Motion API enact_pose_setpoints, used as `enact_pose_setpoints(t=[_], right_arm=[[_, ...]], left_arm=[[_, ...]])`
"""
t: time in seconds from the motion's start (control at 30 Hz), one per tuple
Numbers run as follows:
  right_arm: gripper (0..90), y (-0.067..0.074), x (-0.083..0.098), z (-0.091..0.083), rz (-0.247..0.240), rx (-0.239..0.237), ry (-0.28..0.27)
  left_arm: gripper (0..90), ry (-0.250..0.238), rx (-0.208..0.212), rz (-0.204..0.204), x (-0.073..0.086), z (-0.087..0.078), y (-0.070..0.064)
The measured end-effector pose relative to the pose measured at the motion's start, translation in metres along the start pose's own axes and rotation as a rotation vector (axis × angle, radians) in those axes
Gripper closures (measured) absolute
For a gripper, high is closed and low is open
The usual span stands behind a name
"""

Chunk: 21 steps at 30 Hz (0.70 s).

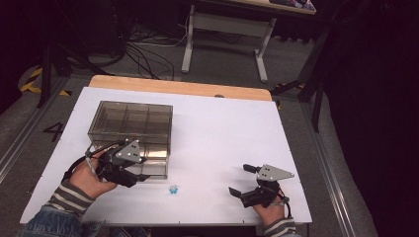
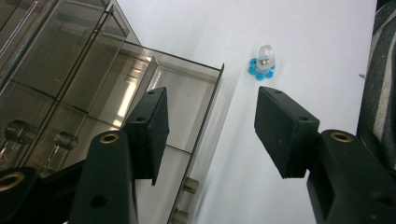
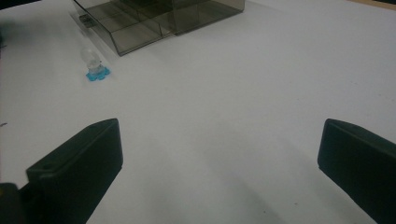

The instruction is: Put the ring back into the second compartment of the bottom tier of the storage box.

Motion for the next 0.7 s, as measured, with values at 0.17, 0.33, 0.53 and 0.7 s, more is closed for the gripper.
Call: enact_pose_setpoints(t=[0.17,0.33,0.53,0.7], right_arm=[[0.7,0.000,0.000,0.000,0.001,0.000,0.000],[0.7,0.000,0.000,0.000,0.002,0.000,0.001],[0.7,0.000,0.000,0.000,0.000,0.000,0.000],[0.7,0.000,0.000,0.000,-0.002,-0.001,0.001]], left_arm=[[45.3,0.002,0.000,-0.004,0.000,0.002,0.000],[45.0,-0.004,0.007,-0.007,-0.002,0.005,-0.001],[45.0,-0.044,0.033,-0.031,-0.006,0.008,-0.002],[44.8,-0.047,0.047,-0.042,-0.010,0.013,-0.005]])
Point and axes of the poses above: each handheld gripper's, and its own axes: z roughly forward along the jaws, x roughly out of its underside, y roughly to its left, the point moved 2 cm from there along z, roughly forward along the jaws, and after that the axes turned 6 degrees about -y, right-handed, at the moved point
